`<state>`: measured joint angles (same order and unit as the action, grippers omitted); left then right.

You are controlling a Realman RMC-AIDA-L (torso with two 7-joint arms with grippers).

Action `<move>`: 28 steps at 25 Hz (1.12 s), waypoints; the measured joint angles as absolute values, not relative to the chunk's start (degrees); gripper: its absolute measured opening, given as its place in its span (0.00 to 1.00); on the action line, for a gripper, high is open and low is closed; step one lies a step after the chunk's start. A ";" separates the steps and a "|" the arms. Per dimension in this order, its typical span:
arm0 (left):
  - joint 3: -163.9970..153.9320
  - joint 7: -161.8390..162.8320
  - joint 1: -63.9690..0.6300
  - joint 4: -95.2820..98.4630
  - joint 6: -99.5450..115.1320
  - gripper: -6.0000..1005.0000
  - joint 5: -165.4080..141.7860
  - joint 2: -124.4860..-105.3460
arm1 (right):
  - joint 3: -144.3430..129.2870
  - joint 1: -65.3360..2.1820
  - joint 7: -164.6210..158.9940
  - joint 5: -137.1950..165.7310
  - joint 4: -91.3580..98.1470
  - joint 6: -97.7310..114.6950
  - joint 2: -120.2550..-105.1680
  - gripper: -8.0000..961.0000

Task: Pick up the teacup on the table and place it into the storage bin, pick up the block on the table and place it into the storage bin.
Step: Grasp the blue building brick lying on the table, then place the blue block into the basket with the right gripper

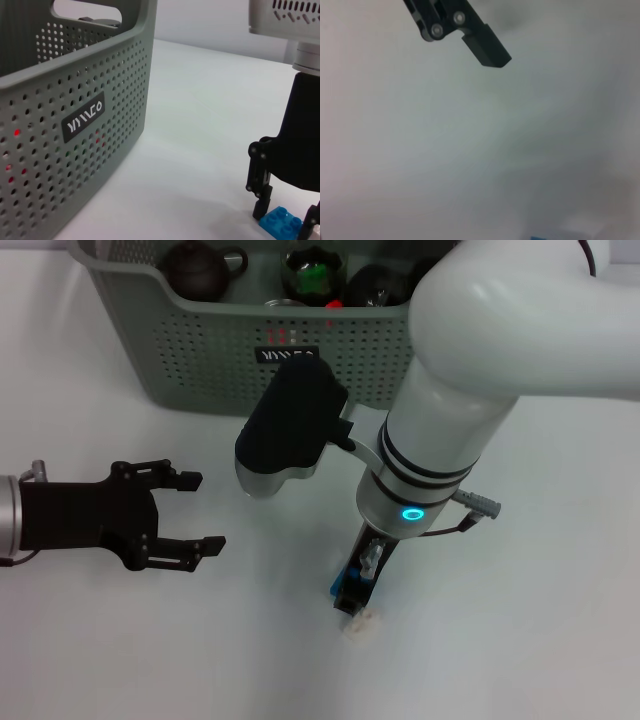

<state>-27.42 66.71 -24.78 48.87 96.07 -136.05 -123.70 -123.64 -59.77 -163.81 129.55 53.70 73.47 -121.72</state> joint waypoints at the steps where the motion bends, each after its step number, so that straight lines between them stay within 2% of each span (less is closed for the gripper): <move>1: -27.42 66.70 -24.79 48.86 96.06 0.87 -136.05 -123.72 | -123.68 -59.77 -163.85 129.55 53.70 73.47 -121.73 0.57; 9: -27.42 66.70 -24.78 48.86 95.72 0.87 -136.05 -123.80 | -123.49 -59.44 -164.13 129.87 55.08 73.46 -121.45 0.44; 15: -27.34 66.72 -24.72 48.87 95.70 0.87 -136.05 -123.62 | -114.22 -57.43 -163.35 132.45 62.27 78.91 -120.28 0.44; 20: -27.33 66.85 -24.59 49.10 95.75 0.87 -136.06 -123.52 | -94.75 -56.47 -161.03 137.20 73.26 91.60 -120.21 0.44; 25: -27.32 66.82 -24.52 49.09 95.82 0.87 -136.06 -123.51 | -72.40 -62.01 -159.75 137.38 80.75 101.28 -119.88 0.44; 28: -27.34 66.81 -24.57 48.93 95.80 0.87 -136.06 -123.55 | -62.71 -67.26 -157.99 138.45 79.25 99.82 -118.90 0.44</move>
<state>-27.34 66.81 -24.57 48.93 95.80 -136.06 -123.55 -62.71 -67.26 -157.99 138.45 79.25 99.82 -118.90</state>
